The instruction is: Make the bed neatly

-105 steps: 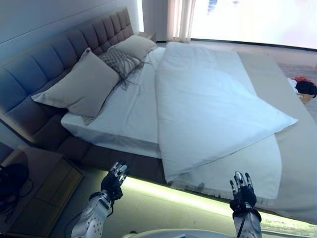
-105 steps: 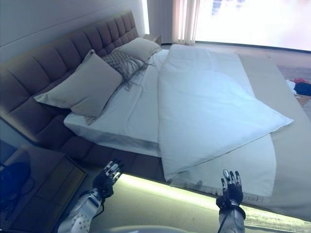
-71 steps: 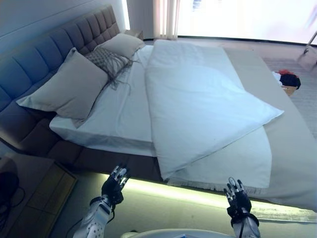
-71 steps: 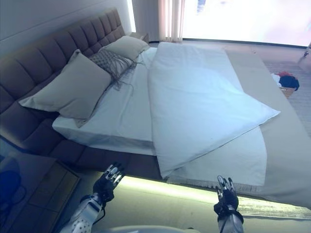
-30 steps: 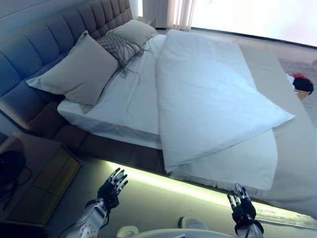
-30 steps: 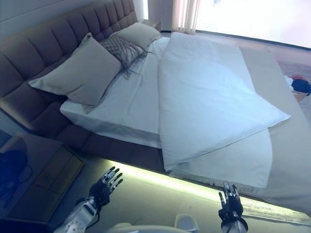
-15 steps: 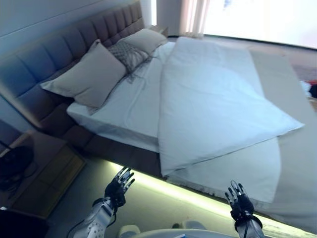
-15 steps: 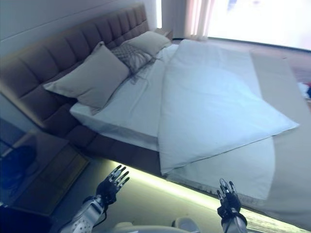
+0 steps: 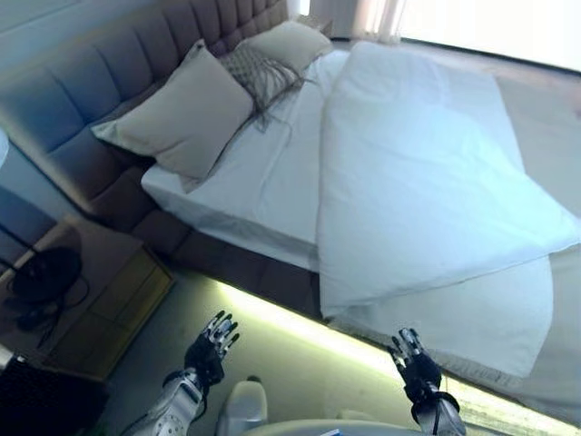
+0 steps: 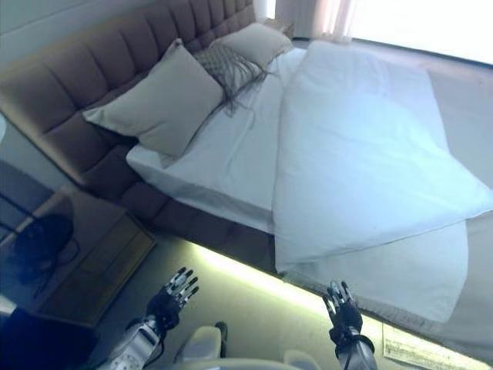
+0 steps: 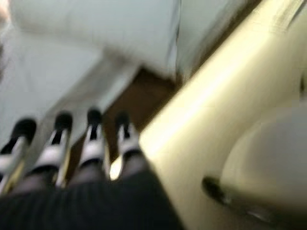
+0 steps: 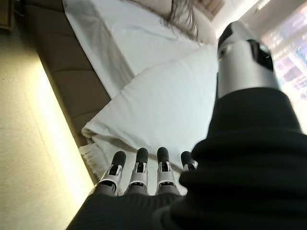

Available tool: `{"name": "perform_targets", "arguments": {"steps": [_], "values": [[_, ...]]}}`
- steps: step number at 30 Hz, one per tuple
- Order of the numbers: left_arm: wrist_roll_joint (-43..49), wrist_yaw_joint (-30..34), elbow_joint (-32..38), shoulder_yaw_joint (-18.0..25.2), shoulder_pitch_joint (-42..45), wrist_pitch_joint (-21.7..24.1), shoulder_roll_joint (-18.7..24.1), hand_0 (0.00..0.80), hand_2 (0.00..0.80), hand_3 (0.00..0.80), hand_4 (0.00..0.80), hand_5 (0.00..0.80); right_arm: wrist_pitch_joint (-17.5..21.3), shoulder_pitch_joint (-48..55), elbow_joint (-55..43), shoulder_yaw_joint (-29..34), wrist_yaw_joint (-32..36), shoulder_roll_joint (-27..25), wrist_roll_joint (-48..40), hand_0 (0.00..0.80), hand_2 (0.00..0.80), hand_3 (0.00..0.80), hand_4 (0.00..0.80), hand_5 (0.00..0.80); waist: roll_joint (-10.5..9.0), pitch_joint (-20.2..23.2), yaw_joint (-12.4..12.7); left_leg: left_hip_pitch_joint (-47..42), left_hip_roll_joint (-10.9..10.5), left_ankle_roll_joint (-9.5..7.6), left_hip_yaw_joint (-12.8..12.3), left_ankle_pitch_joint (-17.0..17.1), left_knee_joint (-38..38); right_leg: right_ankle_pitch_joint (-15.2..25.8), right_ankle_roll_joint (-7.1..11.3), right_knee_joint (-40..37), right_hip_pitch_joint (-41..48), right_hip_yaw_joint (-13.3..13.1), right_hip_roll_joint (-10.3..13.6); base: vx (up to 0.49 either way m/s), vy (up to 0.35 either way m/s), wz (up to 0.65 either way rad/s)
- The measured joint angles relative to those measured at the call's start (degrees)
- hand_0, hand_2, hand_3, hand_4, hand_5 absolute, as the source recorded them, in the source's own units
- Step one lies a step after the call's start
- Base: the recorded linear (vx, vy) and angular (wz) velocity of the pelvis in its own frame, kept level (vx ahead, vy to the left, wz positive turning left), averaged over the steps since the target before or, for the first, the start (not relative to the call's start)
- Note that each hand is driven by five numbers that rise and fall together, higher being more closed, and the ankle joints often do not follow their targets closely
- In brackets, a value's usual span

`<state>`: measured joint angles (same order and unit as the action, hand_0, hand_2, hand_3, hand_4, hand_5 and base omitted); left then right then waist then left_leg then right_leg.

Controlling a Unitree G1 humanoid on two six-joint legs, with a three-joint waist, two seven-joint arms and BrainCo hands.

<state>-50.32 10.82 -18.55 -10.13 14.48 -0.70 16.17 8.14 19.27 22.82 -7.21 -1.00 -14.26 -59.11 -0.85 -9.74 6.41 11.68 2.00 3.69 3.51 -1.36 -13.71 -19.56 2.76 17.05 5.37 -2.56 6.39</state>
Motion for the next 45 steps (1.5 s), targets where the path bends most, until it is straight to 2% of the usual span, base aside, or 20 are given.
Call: {"name": "perform_targets", "arguments": {"steps": [1, 2, 5, 8, 11, 14, 16, 17, 19, 20, 21, 23, 25, 28, 33, 38, 39, 42, 43, 45], "values": [[0.02, -0.04, -0.01, 0.06, -0.28, -0.08, -0.1, 0.0, 0.0, 0.0, 0.0, 0.0, -0.02, 0.39, -0.09, 0.33, -0.92, 0.17, -0.07, 0.0, 0.0, 0.0, 0.0, 0.0, 0.41, 0.44, -0.11, -0.55, -0.82, -0.35, 0.35, 1.94, 0.21, -0.39, 1.43, -0.39, 1.61, -0.02, 1.44, 0.393, 0.244, -0.32], [0.03, -0.18, -0.21, 0.38, -0.51, -0.07, -0.03, 0.0, 0.0, 0.0, 0.0, 0.0, -0.03, 0.74, -0.24, 0.25, -1.43, 0.63, -0.07, 0.0, 0.0, 0.0, 0.0, 0.0, -0.54, 0.77, 0.02, -2.42, -2.61, -0.1, -0.63, 1.09, 0.2, -0.15, 2.83, 1.01, 2.43, 0.23, 3.6, 0.367, 0.273, -0.28], [0.09, -0.18, 1.11, 0.49, -2.94, 0.1, 0.43, 0.0, 0.0, 0.0, 0.0, 0.0, 1.24, -0.32, -4.32, -0.14, -2.6, 2.62, 0.01, 0.0, 0.0, 0.0, 0.0, 0.0, -0.39, 1.41, 0.08, -4.13, -4.74, -3.23, -2.34, -1.06, -0.44, 4.82, 2.95, 14.22, -3.14, 1.57, 6.5, 0.339, 0.237, -0.07], [0.13, -0.6, 0.85, 0.6, -5.35, 0.04, 1.94, 0.0, 0.0, 0.0, 0.0, 0.0, 1.95, -2.3, -5.43, -0.34, -3.92, 4.68, 0.6, 0.0, 0.0, 0.0, 0.0, 0.0, 0.57, 2.43, -0.59, -7.62, -4.61, -5.24, -3.39, -2.08, 1.97, 9.0, 1.95, 25.17, -7.98, 2.85, 7.96, 0.251, 0.079, -0.05], [0.12, -0.95, 0.96, 0.64, -5.89, 0.07, 2.71, 0.0, 0.0, 0.0, 0.0, 0.0, 2.98, -2.33, -5.44, -0.2, -4.23, 4.25, 1.21, 0.0, 0.0, 0.0, 0.0, 0.0, 2.0, 4.04, -1.37, -11.41, -3.74, -6.07, -3.27, -1.41, 6.69, 8.68, 2.28, 18.36, -9.26, 5.11, 7.28, 0.248, -0.094, -0.08], [0.11, -1.56, -0.65, 0.51, -6.09, 0.07, 2.75, 0.0, 0.0, 0.0, 0.0, 0.0, 3.34, -2.07, -4.38, -0.21, -4.18, 3.99, 1.15, 0.0, 0.0, 0.0, 0.0, 0.0, 1.64, 4.52, -4.53, -14.21, -3.64, -6.02, -2.41, -1.21, 10.05, 9.32, 4.32, 3.12, -10.65, 5.46, 6.02, 0.277, -0.16, 0.07], [0.12, -1.86, -2.01, 0.34, -6.12, -0.08, 2.44, 0.0, 0.0, 0.0, 0.0, 0.0, 3.33, -1.38, -3.73, -0.21, -4.6, 3.85, 1.08, 0.0, 0.0, 0.0, 0.0, 0.0, 0.5, 5.16, -6.8, -15.0, -3.75, -5.43, -1.7, -1.43, 11.33, 14.02, 6.71, -5.76, -12.02, 3.69, 5.66, 0.247, -0.142, 0.22], [0.12, -1.85, -2.31, 0.33, -6.08, -0.16, 2.45, 0.0, 0.0, 0.0, 0.0, 0.0, 3.33, -1.33, -3.5, -0.12, -4.83, 3.84, 1.05, 0.0, 0.0, 0.0, 0.0, 0.0, -0.29, 5.54, -7.34, -15.41, -3.88, -4.96, -1.48, -1.72, 11.56, 16.76, 6.77, -8.83, -13.03, 2.78, 5.87, 0.224, -0.125, 0.14], [0.1, -1.83, -2.47, 0.62, -5.46, -0.56, 2.72, 0.0, 0.0, 0.0, 0.0, 0.0, 3.32, -1.04, -2.63, 0.08, -5.08, 4.23, 1.06, 0.0, 0.0, 0.0, 0.0, 0.0, -2.57, 6.1, -7.22, -17.25, -4.23, -3.21, -0.91, -2.69, 12.1, 20.88, 6.15, -13.05, -13.33, 1.22, 6.44, 0.193, -0.109, 0.15], [0.09, -1.82, -2.45, 0.57, -4.8, -1.02, 2.66, 0.0, 0.0, 0.0, 0.0, 0.0, 3.19, -0.76, -1.94, 0.56, -5.1, 4.35, 1.08, 0.0, 0.0, 0.0, 0.0, 0.0, -3.11, 6.53, -7.14, -18.24, -3.9, -2.27, -0.04, -3.24, 12.15, 24.61, 5.41, -12.25, -12.9, 1.48, 6.08, 0.158, -0.097, 0.33], [0.09, -1.93, -2.48, 0.5, -4.12, -1.48, 1.96, 0.0, 0.0, 0.0, 0.0, 0.0, 3.11, -0.38, -1.75, 1.58, -5.05, 4.08, 1.11, 0.0, 0.0, 0.0, 0.0, 0.0, -2.68, 6.72, -7.09, -18.93, -2.89, -1.53, 0.38, -3.73, 12.12, 25.06, 4.53, -11.61, -12.44, 1.9, 4.87, 0.143, -0.098, 0.22], [0.09, -1.97, -1.0, 0.55, -1.84, -1.49, 0.57, 0.0, 0.0, 0.0, 0.0, 0.0, 2.99, -0.31, -1.75, 3.86, -4.78, 2.68, 1.1, 0.0, 0.0, 0.0, 0.0, 0.0, 0.1, 7.11, -6.77, -18.95, -0.33, -0.39, 0.31, -4.5, 11.83, 24.37, 3.33, -11.65, -12.01, 2.9, 2.38, 0.159, -0.124, 0.06], [0.1, -2.03, -0.84, 0.9, -1.54, -1.5, -0.44, 0.0, 0.0, 0.0, 0.0, 0.0, 2.79, -1.07, -1.72, 4.73, -4.72, 0.77, 1.09, 0.0, 0.0, 0.0, 0.0, 0.0, 1.32, 7.09, -6.85, -19.0, 1.1, 0.0, 0.32, -4.78, 11.81, 23.96, 2.8, -11.61, -11.64, 3.86, 1.1, 0.173, -0.182, 0.12], [0.12, -1.96, -0.64, 3.13, -1.61, -1.49, -0.55, 0.0, 0.0, 0.0, 0.0, 0.0, 2.81, -3.42, -1.29, 4.71, -5.2, 0.02, 0.93, 0.0, 0.0, 0.0, 0.0, 0.0, 0.89, 6.96, -6.78, -19.3, 2.74, 0.43, 0.08, -5.0, 12.11, 23.52, 2.09, -11.55, -11.5, 4.79, 0.03, 0.165, -0.254, 0.02], [0.13, -1.31, -0.76, 4.68, -1.77, -1.87, 0.43, 0.0, 0.0, 0.0, 0.0, 0.0, 2.78, -5.78, 4.66, 4.52, -7.68, 0.14, -0.02, 0.0, 0.0, 0.0, 0.0, 0.0, -0.13, 7.27, -5.52, -20.29, 3.8, 1.23, -0.68, -5.54, 12.44, 23.32, 1.64, -11.34, -11.29, 6.47, -0.01, 0.146, -0.295, -0.1], [0.09, -1.18, -0.96, 4.56, -1.85, -2.59, 0.63, 0.0, 0.0, 0.0, 0.0, 0.0, 2.15, -8.63, 10.77, 4.23, -10.37, 0.12, 0.09, 0.0, 0.0, 0.0, 0.0, 0.0, -0.1, 7.38, -5.43, -20.68, 4.73, 1.35, -0.74, -5.7, 11.4, 22.67, 0.79, -11.42, -11.28, 7.16, -1.16, 0.066, -0.213, -0.03], [0.01, -1.15, -1.17, 4.55, -1.82, -2.58, 0.58, 0.0, 0.0, 0.0, 0.0, 0.0, 1.57, -9.13, 11.44, 4.15, -10.08, 0.12, 0.27, 0.0, 0.0, 0.0, 0.0, 0.0, 0.07, 7.19, -5.33, -20.65, 4.91, 0.85, -1.03, -5.96, 9.75, 22.5, 0.51, -11.41, -10.88, 7.28, -1.56, 0.046, -0.133, -0.27], [-0.38, -0.64, -1.92, 3.89, -1.69, -2.38, 0.58, 0.0, 0.0, 0.0, 0.0, 0.0, 1.23, -9.02, 12.23, 3.14, -8.4, 0.28, 1.6, 0.0, 0.0, 0.0, 0.0, 0.0, -0.21, 6.71, -3.34, -17.39, 3.86, -0.37, -1.45, -6.39, -1.15, 22.42, 0.05, -13.08, -9.01, 6.97, -0.98, 0.031, 0.009, -0.48], [-0.45, -0.43, -1.94, 3.41, -1.71, -2.37, 0.49, 0.0, 0.0, 0.0, 0.0, 0.0, 1.19, -8.75, 12.42, 2.64, -8.14, 0.29, 1.61, 0.0, 0.0, 0.0, 0.0, 0.0, -0.12, 6.68, -2.43, -15.84, 3.72, -0.93, -0.84, -6.03, -4.01, 22.51, -0.09, -14.01, -8.47, 7.13, -0.9, 0.05, 0.119, -0.3], [-0.45, -0.02, -1.9, 1.93, -2.27, -2.36, 0.0, 0.0, 0.0, 0.0, 0.0, 0.0, 1.22, -8.44, 12.39, 2.07, -7.88, 0.16, 1.55, 0.0, 0.0, 0.0, 0.0, 0.0, -0.18, 6.37, -2.56, -13.67, 2.21, -1.39, 0.59, -6.38, -5.46, 23.86, -1.39, -13.94, -8.77, 7.94, 0.14, 0.022, 0.146, 0.0]]}}
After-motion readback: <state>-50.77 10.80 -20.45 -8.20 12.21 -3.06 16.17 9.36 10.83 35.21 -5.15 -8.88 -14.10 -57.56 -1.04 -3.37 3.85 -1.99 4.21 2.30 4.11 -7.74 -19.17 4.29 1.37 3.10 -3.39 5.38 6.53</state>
